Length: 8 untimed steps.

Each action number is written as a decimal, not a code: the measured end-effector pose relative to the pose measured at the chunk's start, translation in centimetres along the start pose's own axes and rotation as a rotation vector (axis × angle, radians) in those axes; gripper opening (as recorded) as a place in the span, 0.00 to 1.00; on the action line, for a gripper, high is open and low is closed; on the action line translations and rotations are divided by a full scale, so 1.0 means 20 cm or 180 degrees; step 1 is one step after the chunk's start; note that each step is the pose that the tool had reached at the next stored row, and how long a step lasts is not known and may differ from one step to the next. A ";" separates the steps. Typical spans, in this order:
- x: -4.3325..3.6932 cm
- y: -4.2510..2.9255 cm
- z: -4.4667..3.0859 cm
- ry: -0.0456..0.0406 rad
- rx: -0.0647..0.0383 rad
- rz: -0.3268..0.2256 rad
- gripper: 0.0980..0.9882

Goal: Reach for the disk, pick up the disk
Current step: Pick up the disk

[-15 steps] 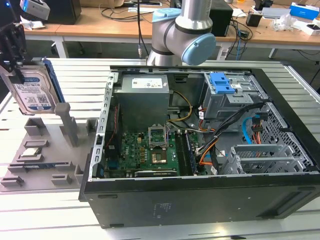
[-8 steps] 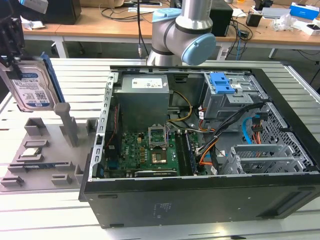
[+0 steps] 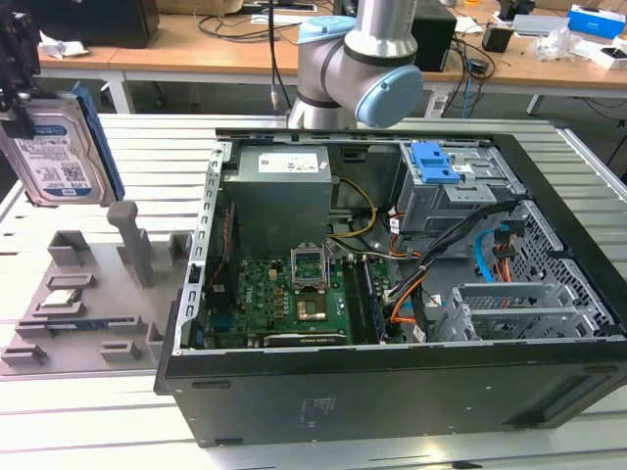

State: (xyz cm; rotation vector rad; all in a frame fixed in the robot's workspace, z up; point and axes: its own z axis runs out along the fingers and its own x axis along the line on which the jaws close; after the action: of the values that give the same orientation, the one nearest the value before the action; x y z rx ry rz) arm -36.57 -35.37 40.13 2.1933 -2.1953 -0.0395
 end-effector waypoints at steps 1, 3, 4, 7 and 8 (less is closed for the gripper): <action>0.000 0.000 -0.008 0.0000 0.0000 0.0000 0.30; 0.000 0.000 -0.031 0.0000 -0.0001 0.0000 0.30; 0.000 0.001 -0.040 0.0000 -0.0001 0.0000 0.30; 0.001 0.001 -0.079 0.0000 -0.0003 0.0000 0.30; 0.001 0.001 -0.094 0.0000 -0.0004 0.0000 0.30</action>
State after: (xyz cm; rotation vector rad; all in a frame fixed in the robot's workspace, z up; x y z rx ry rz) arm -36.52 -35.36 42.02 2.1926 -2.1947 -0.0409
